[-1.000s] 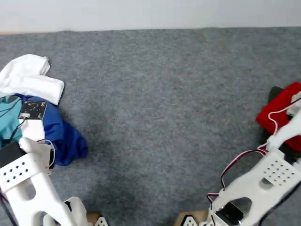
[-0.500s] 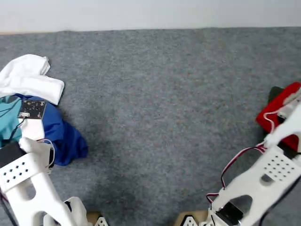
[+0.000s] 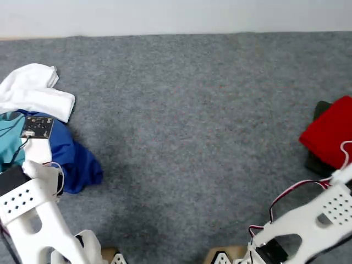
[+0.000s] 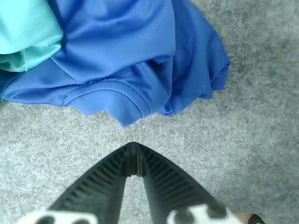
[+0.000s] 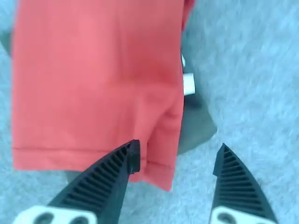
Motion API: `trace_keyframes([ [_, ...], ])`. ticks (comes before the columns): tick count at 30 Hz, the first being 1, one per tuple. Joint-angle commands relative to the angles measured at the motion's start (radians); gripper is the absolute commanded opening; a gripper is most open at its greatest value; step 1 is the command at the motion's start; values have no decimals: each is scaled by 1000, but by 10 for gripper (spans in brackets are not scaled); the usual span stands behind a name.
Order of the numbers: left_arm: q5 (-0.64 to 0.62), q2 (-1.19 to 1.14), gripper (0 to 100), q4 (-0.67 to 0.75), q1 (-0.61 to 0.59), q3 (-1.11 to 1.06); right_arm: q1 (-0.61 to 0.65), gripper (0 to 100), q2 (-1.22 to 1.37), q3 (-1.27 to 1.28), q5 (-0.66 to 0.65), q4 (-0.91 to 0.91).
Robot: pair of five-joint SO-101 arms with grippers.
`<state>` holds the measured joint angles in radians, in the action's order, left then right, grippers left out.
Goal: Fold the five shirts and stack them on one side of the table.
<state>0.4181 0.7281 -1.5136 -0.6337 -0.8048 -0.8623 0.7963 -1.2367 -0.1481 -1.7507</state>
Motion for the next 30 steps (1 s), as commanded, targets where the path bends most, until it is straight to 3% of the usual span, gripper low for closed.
trace_keyframes([
  [1,6,21,4,17,9,7,30,262,-28,-86,-6,-39],
  [13,6,21,4,15,9,8,229,262,30,44,34,-36],
  [25,6,21,4,17,9,8,25,262,122,112,61,-38],
  [30,6,21,4,17,9,7,10,262,107,112,61,-39],
])
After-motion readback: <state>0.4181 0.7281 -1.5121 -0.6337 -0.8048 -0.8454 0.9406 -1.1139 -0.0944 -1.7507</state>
